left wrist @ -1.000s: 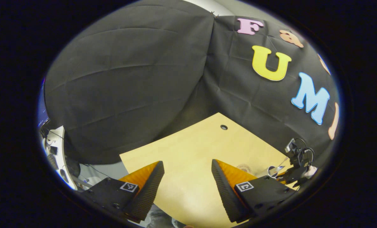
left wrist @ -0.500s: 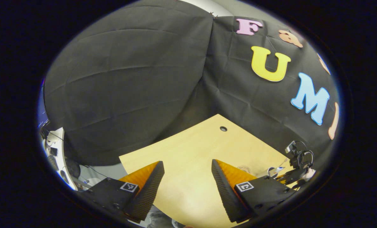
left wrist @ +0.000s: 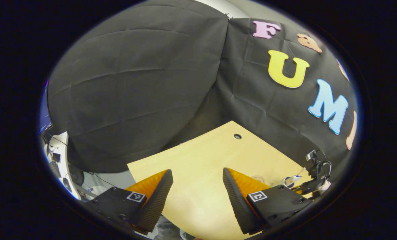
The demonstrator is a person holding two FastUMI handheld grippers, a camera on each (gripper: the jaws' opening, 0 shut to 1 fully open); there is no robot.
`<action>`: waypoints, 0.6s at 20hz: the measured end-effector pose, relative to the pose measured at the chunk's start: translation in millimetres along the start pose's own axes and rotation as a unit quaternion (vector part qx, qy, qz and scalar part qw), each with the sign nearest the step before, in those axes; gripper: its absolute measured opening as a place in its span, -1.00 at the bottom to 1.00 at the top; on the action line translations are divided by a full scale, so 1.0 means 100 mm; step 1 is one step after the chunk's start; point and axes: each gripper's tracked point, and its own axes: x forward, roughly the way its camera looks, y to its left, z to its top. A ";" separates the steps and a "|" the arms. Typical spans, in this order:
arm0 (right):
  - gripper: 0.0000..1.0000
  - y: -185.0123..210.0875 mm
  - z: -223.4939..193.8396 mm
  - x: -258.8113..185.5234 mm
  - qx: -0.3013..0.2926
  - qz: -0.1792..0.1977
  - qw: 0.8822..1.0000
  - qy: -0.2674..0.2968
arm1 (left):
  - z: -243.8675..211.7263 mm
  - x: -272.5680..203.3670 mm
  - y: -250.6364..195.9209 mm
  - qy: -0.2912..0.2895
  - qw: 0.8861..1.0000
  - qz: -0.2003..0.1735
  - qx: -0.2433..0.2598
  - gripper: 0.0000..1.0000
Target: Put the toothbrush and toothpaste on the desktop into the cup, then pick up the cup and place it on the coaster on the desktop.
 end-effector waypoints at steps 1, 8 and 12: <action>-0.82 0.00 0.04 -0.03 0.006 -0.001 1.000 -0.004 | 0.00 0.00 0.00 0.000 1.000 0.000 -0.001 0.92; -0.82 0.24 0.49 -0.11 0.025 0.012 0.999 -0.043 | 0.02 -0.01 0.01 0.004 1.000 0.000 -0.002 0.92; -0.82 0.49 0.72 -0.04 0.011 0.027 0.998 -0.050 | 0.09 -0.05 0.04 -0.001 1.000 0.012 0.005 0.92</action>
